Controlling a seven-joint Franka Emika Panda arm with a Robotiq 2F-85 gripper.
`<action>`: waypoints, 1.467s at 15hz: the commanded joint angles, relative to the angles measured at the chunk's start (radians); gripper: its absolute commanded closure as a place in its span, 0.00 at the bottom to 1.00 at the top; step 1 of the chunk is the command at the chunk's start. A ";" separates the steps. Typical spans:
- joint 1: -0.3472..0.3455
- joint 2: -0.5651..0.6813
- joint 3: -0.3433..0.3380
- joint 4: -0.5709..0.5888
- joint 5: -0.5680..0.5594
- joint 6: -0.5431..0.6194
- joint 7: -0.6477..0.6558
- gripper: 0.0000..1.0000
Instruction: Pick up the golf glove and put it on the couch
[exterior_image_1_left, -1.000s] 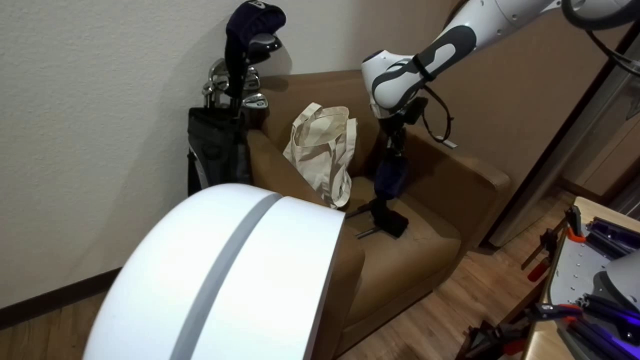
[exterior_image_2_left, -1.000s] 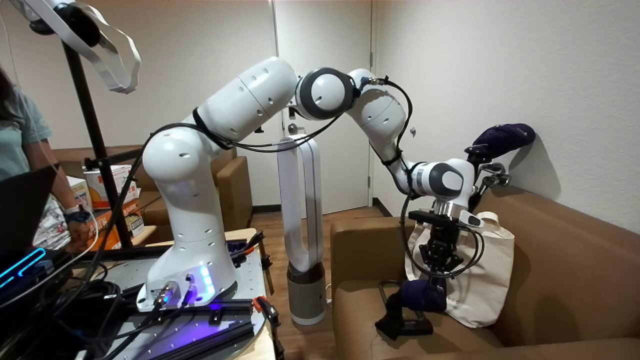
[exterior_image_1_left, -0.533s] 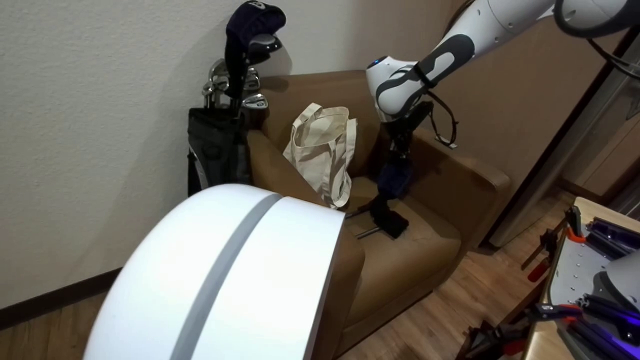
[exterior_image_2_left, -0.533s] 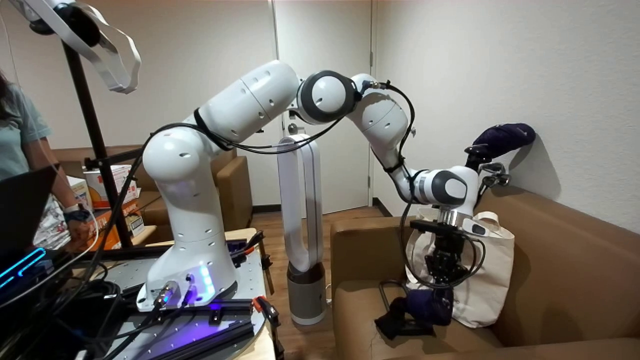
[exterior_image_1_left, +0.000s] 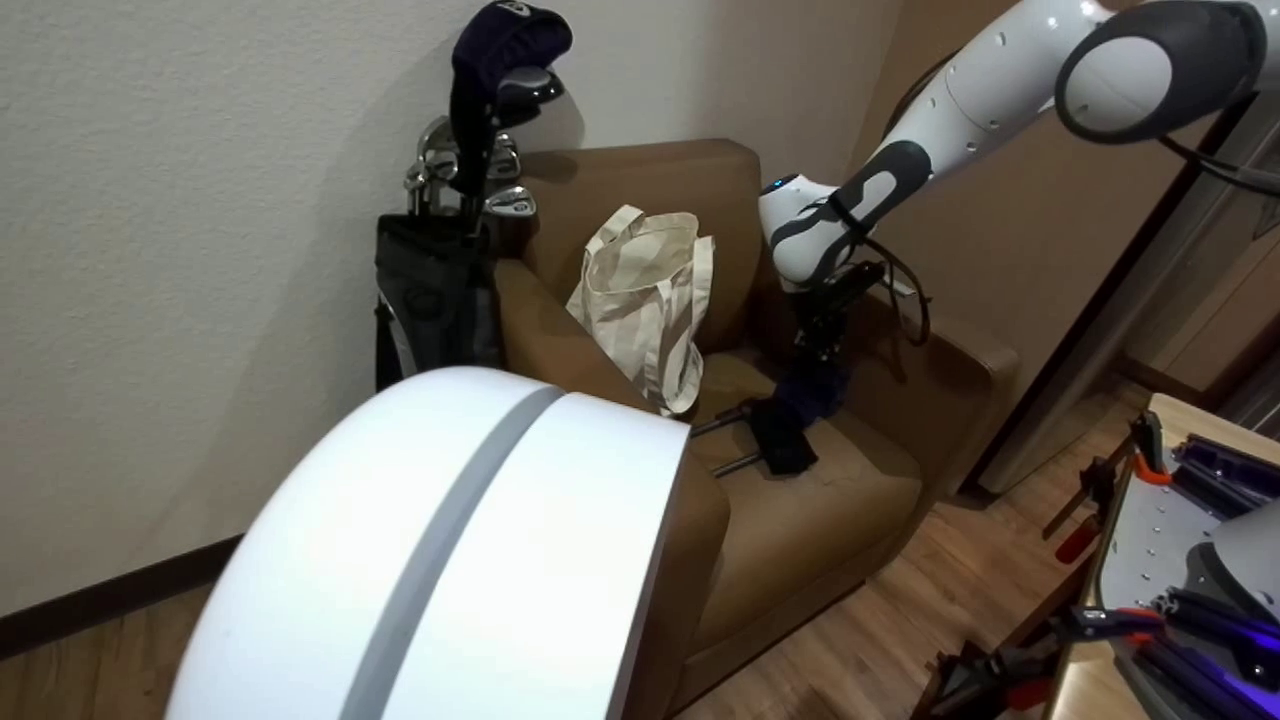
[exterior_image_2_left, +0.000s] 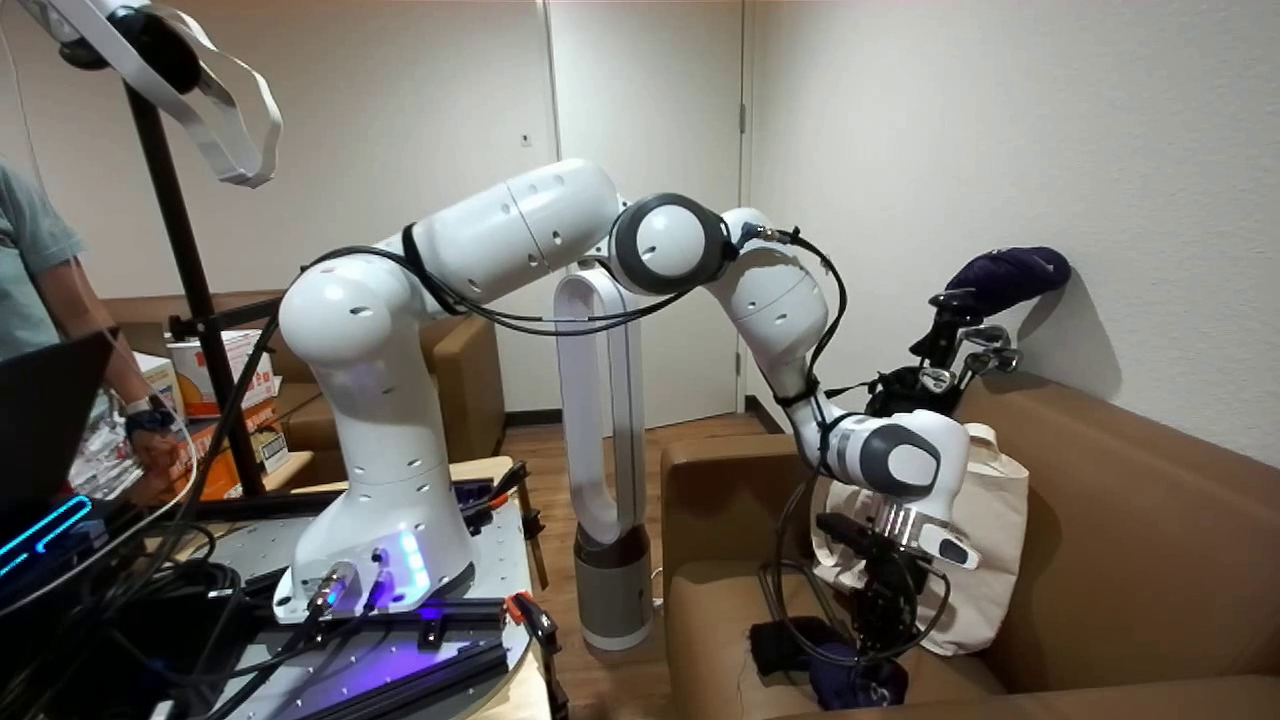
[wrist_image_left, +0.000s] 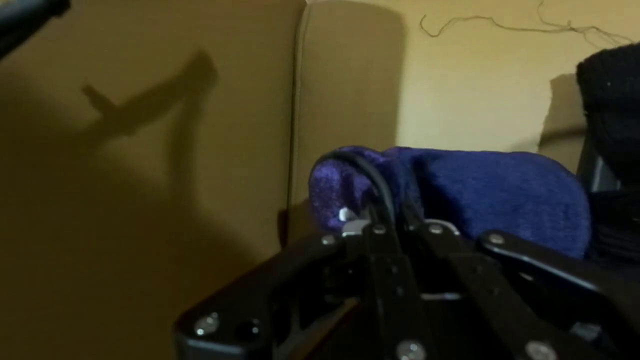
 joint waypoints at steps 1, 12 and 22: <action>-0.064 0.055 0.052 0.077 0.081 0.053 -0.043 0.92; -0.163 0.141 0.110 0.135 0.179 0.213 -0.087 0.48; -0.209 -0.121 0.202 -0.162 0.170 0.525 -0.099 0.00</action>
